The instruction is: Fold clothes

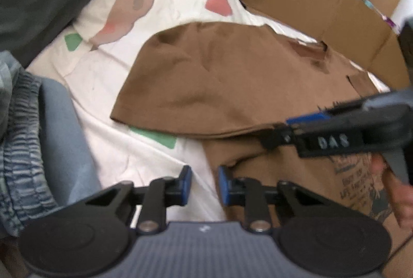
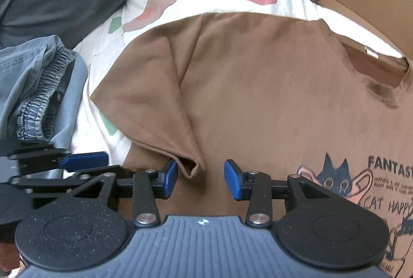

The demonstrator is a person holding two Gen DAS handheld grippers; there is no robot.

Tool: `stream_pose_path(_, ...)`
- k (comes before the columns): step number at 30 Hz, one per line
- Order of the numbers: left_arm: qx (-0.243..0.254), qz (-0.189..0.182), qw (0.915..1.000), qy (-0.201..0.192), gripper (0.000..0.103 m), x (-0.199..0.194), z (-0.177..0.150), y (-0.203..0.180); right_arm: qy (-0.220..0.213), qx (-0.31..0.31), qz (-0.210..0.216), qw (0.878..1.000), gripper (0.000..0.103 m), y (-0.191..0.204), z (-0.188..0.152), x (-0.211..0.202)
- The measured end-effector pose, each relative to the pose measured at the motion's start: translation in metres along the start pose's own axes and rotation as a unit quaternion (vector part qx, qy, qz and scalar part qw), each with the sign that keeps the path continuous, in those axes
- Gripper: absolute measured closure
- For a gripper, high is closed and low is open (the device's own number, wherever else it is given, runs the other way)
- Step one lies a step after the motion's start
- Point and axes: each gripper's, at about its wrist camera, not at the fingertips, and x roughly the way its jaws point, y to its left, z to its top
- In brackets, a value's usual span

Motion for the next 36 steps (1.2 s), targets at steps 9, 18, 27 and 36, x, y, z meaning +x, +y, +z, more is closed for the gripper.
stream_pose_path(9, -0.009, -0.006, 0.9999, 0.003, 0.079, 0.01, 0.0, -0.009, 0.002, -0.022, 0.002, 1.0, 0.084, 0.002, 0.003, 0.001)
stream_pose_path(18, 0.002, 0.01, 0.9999, -0.005, 0.079, 0.009, -0.01, -0.023, 0.007, -0.005, 0.003, 1.0, 0.096, -0.002, 0.007, -0.014)
stream_pose_path(27, 0.008, 0.021, 0.9997, -0.001, 0.09, 0.024, -0.004, -0.023, 0.018, 0.052, 0.007, 0.998, 0.097, -0.014, -0.003, -0.008)
stream_pose_path(36, -0.024, 0.024, 0.9994, -0.01, 0.093, 0.022, -0.01, -0.014, 0.023, 0.088, 0.011, 0.996, 0.098, -0.016, -0.009, -0.002)
